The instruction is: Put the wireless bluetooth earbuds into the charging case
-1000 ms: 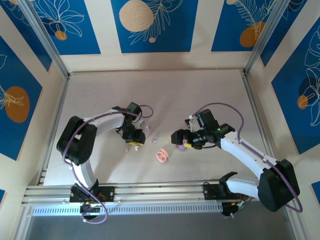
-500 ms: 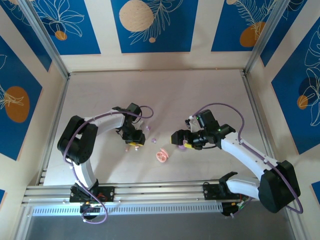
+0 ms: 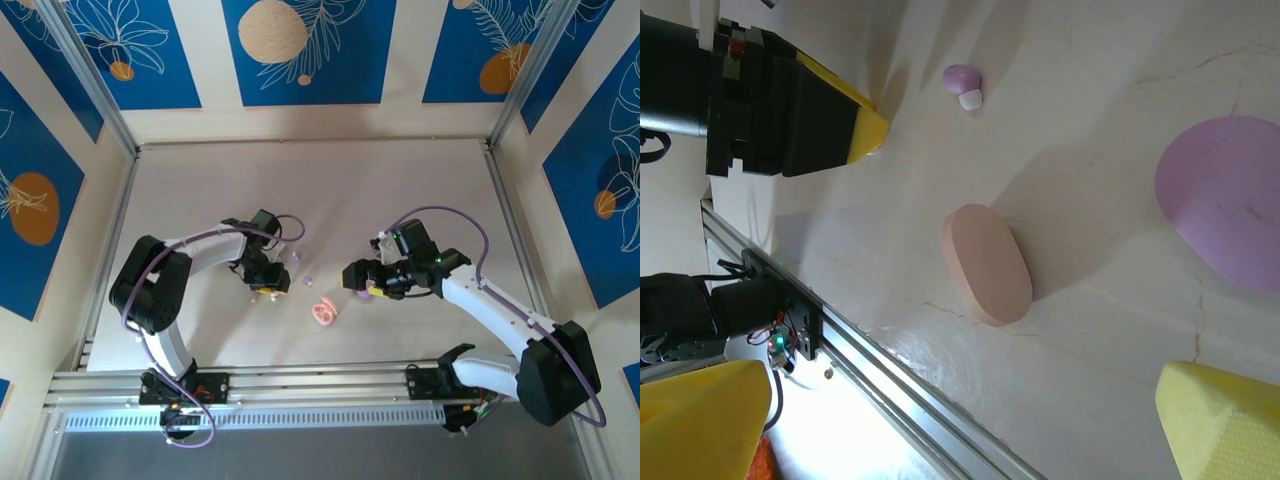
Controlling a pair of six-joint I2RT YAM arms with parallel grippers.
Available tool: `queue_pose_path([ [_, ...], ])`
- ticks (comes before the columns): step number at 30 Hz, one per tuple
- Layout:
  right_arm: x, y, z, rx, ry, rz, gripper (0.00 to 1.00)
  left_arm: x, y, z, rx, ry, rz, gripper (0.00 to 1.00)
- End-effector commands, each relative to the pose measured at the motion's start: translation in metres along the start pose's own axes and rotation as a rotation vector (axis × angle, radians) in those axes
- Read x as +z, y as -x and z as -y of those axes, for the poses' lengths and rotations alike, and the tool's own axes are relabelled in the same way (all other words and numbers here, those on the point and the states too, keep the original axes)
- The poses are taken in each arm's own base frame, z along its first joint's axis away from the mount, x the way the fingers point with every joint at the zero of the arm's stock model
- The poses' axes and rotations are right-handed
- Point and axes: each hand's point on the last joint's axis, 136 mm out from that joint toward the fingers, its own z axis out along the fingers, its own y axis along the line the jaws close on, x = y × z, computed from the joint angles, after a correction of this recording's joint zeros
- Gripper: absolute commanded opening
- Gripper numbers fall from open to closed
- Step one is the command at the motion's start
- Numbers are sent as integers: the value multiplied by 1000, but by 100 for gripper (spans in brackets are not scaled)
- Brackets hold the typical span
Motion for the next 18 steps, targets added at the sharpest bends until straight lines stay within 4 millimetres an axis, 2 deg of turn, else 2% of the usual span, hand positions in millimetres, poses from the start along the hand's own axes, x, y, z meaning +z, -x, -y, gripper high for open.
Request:
queue_pose_path([
  [1,0,-5,0,17,20,-18,99,1,-20,11,-11,-45,-54,39],
  [11,2,-6,0,17,23,-22,99,2,-28,20,-10,-64,-55,39],
  [18,2,-7,-1,16,28,-23,99,3,-21,14,3,-27,-56,39],
])
